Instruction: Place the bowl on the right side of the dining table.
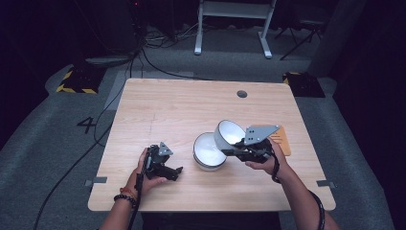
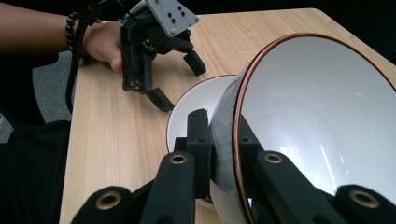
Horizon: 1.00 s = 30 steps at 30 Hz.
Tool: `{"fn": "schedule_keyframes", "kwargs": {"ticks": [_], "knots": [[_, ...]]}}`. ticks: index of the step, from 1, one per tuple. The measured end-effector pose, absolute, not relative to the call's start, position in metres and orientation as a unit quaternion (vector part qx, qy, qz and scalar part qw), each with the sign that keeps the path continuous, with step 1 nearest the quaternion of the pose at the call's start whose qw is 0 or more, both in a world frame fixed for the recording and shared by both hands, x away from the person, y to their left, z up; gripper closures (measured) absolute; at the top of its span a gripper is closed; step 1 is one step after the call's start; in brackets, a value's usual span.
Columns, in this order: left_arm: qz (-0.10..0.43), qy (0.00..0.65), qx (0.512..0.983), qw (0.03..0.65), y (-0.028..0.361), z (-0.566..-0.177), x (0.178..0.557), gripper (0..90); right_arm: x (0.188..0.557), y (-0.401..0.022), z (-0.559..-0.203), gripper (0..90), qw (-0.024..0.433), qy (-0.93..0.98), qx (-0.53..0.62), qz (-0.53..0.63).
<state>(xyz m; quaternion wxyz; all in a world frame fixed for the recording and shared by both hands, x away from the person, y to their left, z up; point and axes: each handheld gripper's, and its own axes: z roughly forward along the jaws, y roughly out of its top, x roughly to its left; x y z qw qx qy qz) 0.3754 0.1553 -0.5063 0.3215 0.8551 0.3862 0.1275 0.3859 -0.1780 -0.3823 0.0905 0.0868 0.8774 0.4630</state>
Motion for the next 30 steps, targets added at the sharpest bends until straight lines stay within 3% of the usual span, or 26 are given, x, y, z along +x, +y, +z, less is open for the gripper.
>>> {"fn": "schedule_keyframes", "kwargs": {"ticks": [30], "knots": [[0.128, 0.385, 0.856, 0.321, 0.155, -0.506, 0.375, 0.4, 0.393, -0.228, -0.378, 82.1, 0.126, 0.869, 0.135, 0.458]]}}
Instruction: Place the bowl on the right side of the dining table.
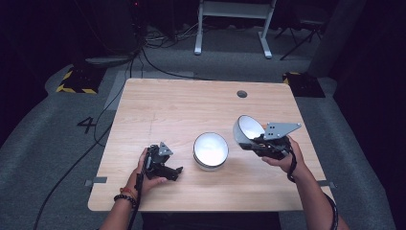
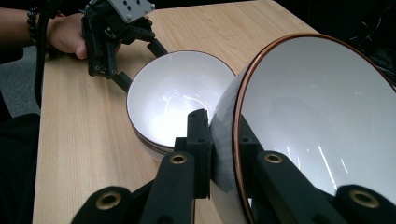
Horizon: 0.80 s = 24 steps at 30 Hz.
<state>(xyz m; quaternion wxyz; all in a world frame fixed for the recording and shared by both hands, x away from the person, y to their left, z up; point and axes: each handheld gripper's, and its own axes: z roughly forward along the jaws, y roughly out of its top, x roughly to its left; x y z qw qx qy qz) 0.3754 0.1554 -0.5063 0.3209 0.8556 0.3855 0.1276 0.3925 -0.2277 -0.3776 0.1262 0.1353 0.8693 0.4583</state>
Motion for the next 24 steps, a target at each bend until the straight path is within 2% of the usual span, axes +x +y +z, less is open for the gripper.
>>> {"fn": "schedule_keyframes", "kwargs": {"ticks": [24], "knots": [[0.128, 0.386, 0.856, 0.321, 0.155, -0.506, 0.375, 0.4, 0.409, -0.260, -0.390, 82.1, 0.145, 0.861, 0.189, 0.449]]}}
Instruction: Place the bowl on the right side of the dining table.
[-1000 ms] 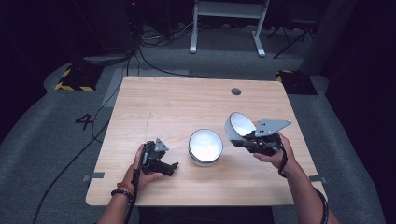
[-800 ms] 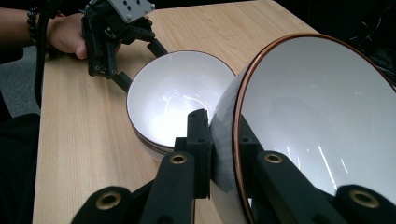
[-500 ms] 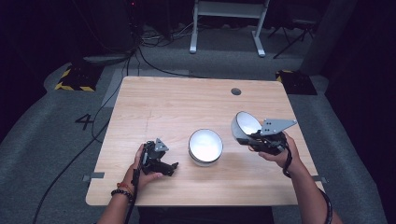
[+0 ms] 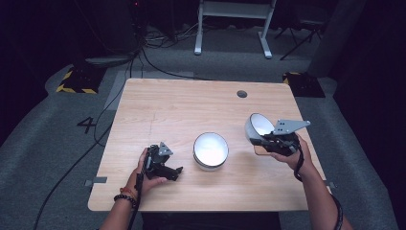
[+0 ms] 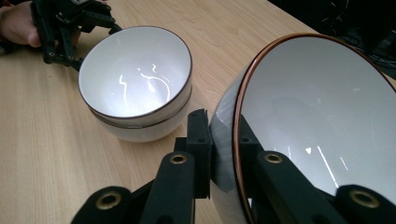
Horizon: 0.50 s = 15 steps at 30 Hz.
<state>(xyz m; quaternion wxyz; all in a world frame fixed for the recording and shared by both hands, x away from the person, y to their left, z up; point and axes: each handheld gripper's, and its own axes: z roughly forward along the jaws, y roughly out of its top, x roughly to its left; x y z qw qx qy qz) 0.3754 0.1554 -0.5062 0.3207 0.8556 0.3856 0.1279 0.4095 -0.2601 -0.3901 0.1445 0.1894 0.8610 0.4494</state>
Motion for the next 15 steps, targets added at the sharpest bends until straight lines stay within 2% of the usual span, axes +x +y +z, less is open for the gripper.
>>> {"fn": "schedule_keyframes", "kwargs": {"ticks": [15], "knots": [[0.128, 0.385, 0.856, 0.321, 0.155, -0.506, 0.375, 0.4, 0.421, -0.275, -0.400, 82.1, 0.165, 0.862, 0.217, 0.427]]}}
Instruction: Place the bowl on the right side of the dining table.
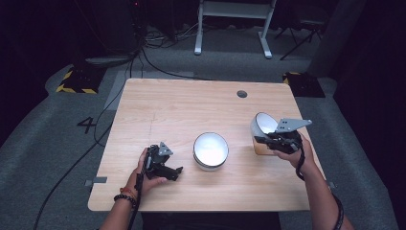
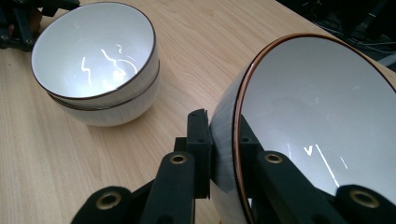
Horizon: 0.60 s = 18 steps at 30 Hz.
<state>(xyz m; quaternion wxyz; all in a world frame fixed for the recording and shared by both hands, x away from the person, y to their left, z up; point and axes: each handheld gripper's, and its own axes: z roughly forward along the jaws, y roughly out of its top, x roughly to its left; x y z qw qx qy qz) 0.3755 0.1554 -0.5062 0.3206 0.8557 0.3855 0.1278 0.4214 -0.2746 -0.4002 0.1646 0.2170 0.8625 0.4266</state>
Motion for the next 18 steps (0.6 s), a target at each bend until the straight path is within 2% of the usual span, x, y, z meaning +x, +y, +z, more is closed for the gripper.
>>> {"fn": "schedule_keyframes", "kwargs": {"ticks": [18], "knots": [[0.128, 0.383, 0.857, 0.321, 0.156, -0.506, 0.376, 0.4, 0.433, -0.286, -0.408, 82.1, 0.174, 0.863, 0.244, 0.407]]}}
